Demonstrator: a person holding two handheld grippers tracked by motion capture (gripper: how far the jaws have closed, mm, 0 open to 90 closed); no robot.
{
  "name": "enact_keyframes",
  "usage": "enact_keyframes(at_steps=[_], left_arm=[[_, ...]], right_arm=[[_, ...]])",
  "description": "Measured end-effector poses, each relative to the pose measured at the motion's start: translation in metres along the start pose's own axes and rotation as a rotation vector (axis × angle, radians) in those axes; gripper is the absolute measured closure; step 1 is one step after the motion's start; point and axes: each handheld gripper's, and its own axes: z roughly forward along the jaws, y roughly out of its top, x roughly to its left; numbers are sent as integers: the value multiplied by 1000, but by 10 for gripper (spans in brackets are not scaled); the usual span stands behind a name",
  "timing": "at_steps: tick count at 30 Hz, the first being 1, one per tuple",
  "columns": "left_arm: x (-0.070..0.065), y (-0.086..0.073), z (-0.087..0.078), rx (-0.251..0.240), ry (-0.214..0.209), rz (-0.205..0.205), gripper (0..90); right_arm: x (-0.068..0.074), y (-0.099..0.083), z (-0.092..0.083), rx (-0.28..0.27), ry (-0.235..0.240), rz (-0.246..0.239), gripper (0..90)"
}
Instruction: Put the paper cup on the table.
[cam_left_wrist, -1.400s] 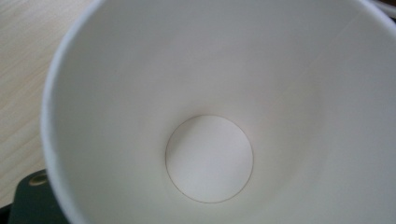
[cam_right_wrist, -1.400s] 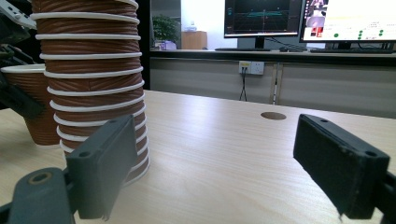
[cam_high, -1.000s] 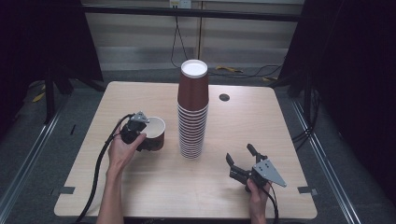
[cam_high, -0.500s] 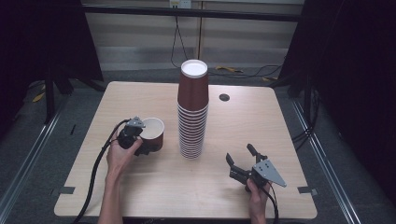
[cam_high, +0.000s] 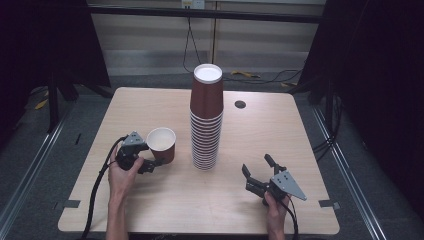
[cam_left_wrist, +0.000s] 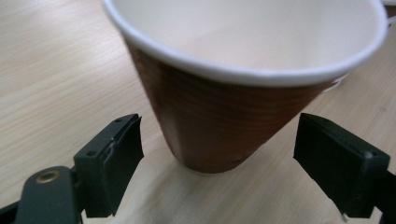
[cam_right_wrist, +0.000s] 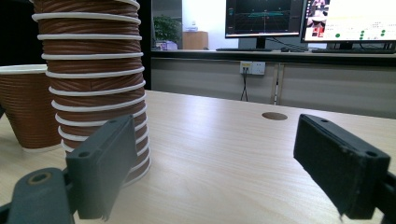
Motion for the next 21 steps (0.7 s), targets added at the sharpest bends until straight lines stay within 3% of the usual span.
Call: enact_keyframes(at_steps=[3,9,12,15,17,21], left_arm=[[-5,-3,-7,-69,22,-16,158],[-14,-11,-17,-148,30,-43,161],[-22,-14,-20,-227,30,-55,161],[-31,-15,-23,-252,76,-21,160],[-36,-15,-26,-263,35,-17,157],[-49,-24,-30,-337,42,-30,158]], right_arm=[[0,0,0,0,0,0,134],[0,0,0,0,0,0,134],[0,0,0,-1,-1,-1,132],[0,0,0,-2,-5,-1,132],[0,0,0,1,-7,0,132],[0,0,0,1,-8,0,132]])
